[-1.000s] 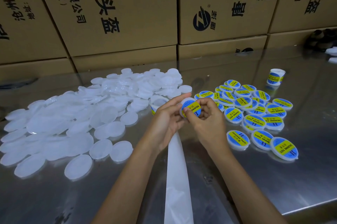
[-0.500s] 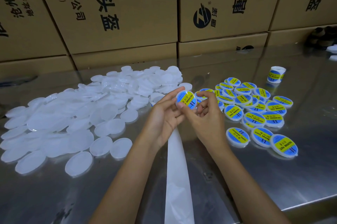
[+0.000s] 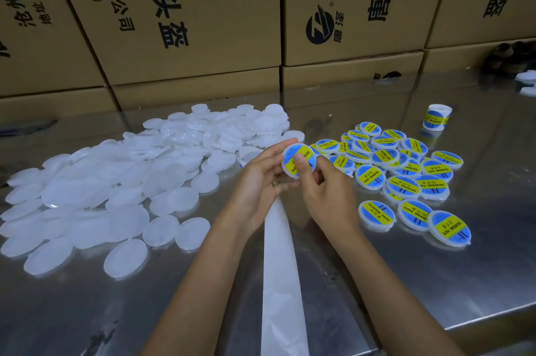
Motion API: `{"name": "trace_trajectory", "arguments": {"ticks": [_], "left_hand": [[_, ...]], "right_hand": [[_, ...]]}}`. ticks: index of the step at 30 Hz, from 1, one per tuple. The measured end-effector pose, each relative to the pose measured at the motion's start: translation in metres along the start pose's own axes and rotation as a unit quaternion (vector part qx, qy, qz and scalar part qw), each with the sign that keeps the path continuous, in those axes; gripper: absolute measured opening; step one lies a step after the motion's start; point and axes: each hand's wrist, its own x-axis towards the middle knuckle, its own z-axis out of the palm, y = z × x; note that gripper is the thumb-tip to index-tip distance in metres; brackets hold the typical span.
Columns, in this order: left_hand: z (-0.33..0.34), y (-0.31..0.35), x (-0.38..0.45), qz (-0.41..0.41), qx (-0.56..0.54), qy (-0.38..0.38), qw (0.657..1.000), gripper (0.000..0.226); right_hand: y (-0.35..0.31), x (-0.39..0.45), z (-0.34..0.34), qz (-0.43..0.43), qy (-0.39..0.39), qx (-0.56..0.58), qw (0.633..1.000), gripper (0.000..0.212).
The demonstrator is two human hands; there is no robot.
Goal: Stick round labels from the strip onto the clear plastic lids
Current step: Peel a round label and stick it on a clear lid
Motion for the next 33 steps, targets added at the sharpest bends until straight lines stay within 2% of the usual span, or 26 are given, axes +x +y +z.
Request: {"name": "trace_trajectory", "arguments": {"ticks": [4, 8, 11, 13, 17, 24, 28, 31, 33], "left_hand": [[0.003, -0.002, -0.002, 0.019, 0.090, 0.020, 0.996, 0.033], [0.000, -0.005, -0.004, 0.075, 0.170, 0.019, 0.982, 0.049], [-0.002, -0.002, -0.005, 0.091, 0.164, 0.041, 0.981, 0.041], [-0.004, -0.002, -0.004, 0.095, 0.141, 0.070, 0.983, 0.029], [-0.006, -0.003, -0.002, 0.102, 0.127, 0.111, 0.980, 0.020], [-0.003, -0.006, -0.002, 0.102, 0.106, 0.142, 0.979, 0.003], [-0.007, -0.001, -0.002, 0.082, 0.141, 0.109, 0.980, 0.005], [-0.011, 0.001, -0.005, 0.043, 0.162, 0.021, 0.986, 0.031], [-0.011, -0.001, -0.005, 0.048, 0.187, 0.002, 0.981, 0.041]], "right_hand": [[0.001, 0.000, 0.001, 0.007, -0.006, -0.008, 1.000, 0.046], [0.000, 0.001, 0.001, 0.018, -0.001, 0.006, 1.000, 0.048], [-0.003, 0.001, 0.000, 0.025, -0.005, 0.046, 0.999, 0.059], [-0.003, 0.000, 0.000, 0.027, -0.019, 0.076, 0.997, 0.057], [-0.004, -0.003, 0.001, 0.014, -0.064, 0.031, 0.997, 0.058], [-0.006, -0.004, 0.002, -0.036, -0.050, 0.008, 0.998, 0.042], [-0.005, -0.005, 0.002, -0.027, -0.044, -0.007, 0.999, 0.037], [-0.002, -0.004, 0.001, -0.021, -0.029, -0.030, 0.999, 0.035], [-0.002, -0.004, 0.001, -0.017, -0.034, -0.029, 0.999, 0.035]]}}
